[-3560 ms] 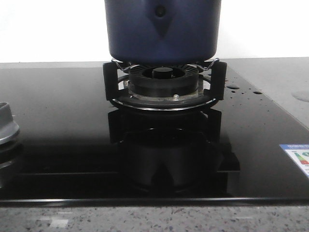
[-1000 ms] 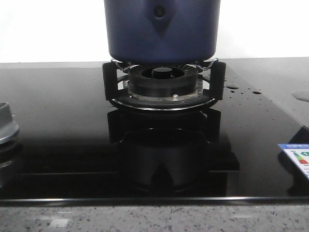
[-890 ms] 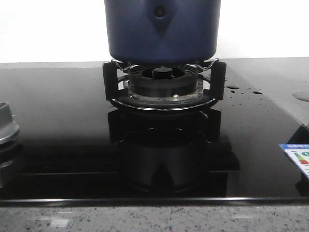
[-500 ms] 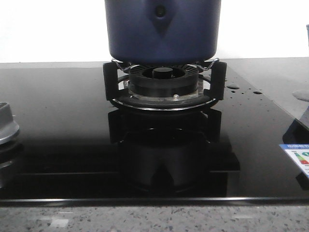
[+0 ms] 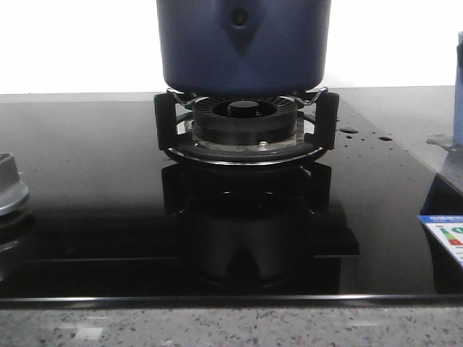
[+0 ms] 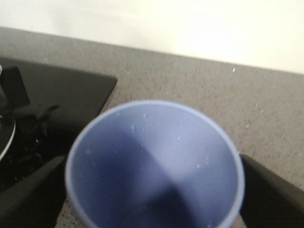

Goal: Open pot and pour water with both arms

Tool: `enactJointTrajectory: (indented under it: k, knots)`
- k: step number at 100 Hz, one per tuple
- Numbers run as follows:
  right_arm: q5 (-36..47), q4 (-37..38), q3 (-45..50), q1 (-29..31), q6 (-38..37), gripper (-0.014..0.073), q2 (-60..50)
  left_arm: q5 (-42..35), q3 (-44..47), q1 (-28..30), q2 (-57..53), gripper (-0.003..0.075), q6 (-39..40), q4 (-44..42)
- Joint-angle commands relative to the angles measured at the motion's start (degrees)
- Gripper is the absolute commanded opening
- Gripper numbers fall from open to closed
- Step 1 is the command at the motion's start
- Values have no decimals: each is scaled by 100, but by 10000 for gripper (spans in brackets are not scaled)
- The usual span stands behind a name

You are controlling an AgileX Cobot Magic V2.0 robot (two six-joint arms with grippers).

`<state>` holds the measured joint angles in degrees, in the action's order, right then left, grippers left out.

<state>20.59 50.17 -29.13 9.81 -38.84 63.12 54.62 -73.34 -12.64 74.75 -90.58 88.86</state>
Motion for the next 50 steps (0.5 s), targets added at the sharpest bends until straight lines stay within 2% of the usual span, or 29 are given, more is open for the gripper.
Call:
enactJointTrajectory:
  k: [1,35,50]
  knots:
    - [372,-126,-126,40,2,639,-349,46,-171,-100,-168,230,62,541]
    - [390,-126,-126,40,-232,639,-1480,-462,-171,-679,282,230,28,573]
    - [390,-126,-126,40,-232,636,-2219,-596,-183,-807,671,230,-235,699]
